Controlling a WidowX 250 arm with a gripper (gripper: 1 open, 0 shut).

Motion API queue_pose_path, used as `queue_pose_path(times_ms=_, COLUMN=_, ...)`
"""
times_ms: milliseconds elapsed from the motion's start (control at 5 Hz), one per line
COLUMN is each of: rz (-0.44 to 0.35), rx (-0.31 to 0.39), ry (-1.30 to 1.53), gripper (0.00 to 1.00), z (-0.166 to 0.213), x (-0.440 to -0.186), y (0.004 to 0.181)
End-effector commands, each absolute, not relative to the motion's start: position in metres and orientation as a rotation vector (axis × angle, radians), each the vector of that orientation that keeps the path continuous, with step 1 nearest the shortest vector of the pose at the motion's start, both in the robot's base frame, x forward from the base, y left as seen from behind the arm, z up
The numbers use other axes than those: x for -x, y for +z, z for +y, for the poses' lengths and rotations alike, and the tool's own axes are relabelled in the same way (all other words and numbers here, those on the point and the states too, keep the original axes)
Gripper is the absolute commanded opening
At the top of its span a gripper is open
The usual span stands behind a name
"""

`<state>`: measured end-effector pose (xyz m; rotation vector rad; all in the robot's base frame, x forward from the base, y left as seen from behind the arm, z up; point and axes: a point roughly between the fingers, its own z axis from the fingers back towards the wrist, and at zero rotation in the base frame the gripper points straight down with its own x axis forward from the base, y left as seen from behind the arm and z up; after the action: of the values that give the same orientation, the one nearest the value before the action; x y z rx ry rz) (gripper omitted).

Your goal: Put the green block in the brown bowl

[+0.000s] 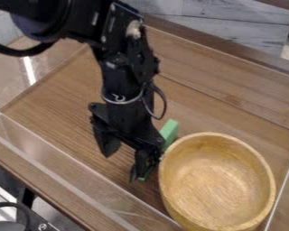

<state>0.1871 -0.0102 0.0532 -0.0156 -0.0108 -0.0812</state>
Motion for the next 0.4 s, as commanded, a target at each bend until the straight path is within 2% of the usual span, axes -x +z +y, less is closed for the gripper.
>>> queue_pose_path(times_ms=0, rz=-0.053, rx=0.025, ry=-0.078, gripper=1.0, z=-0.0129, x=-0.2011, y=0.0546)
queue_pose_path(times_ms=200, rz=-0.061, rx=0.032, ry=-0.067, gripper=1.0, z=-0.0134, x=-0.2083, y=0.0503)
